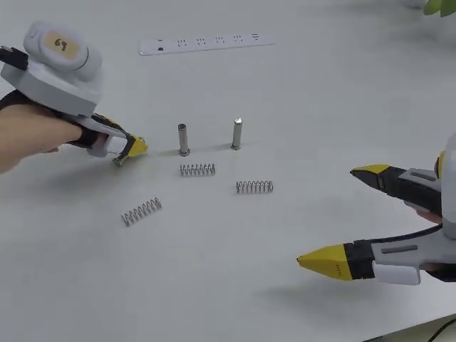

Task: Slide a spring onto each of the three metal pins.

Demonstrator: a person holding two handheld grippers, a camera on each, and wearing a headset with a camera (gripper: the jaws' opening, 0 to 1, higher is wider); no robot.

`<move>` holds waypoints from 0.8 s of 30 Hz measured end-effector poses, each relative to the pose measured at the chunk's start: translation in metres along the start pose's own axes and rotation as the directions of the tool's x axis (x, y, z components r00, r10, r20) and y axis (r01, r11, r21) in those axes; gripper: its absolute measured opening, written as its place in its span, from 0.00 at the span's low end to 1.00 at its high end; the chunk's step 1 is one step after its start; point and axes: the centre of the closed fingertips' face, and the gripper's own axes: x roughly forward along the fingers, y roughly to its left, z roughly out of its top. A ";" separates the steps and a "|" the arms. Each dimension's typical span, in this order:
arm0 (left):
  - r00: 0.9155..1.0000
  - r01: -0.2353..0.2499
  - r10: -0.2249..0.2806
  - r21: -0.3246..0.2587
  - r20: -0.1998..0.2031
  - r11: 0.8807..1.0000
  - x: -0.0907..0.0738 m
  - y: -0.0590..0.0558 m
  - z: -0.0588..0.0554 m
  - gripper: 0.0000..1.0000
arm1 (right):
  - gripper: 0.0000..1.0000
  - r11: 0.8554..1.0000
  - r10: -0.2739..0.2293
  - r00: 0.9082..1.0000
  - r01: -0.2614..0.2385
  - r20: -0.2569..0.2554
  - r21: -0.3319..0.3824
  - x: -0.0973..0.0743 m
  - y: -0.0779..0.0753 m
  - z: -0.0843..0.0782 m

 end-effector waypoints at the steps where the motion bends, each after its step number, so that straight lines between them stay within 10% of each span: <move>1: 1.000 0.002 -0.002 -0.003 -0.001 1.000 0.001 0.000 0.000 0.16 | 1.00 1.000 0.000 1.000 0.000 0.000 0.000 0.000 0.000 0.000; 24: 0.999 -0.004 0.005 0.012 -0.042 1.000 0.009 -0.001 -0.002 0.06 | 1.00 1.000 0.000 1.000 0.000 -0.010 0.004 0.000 0.000 -0.006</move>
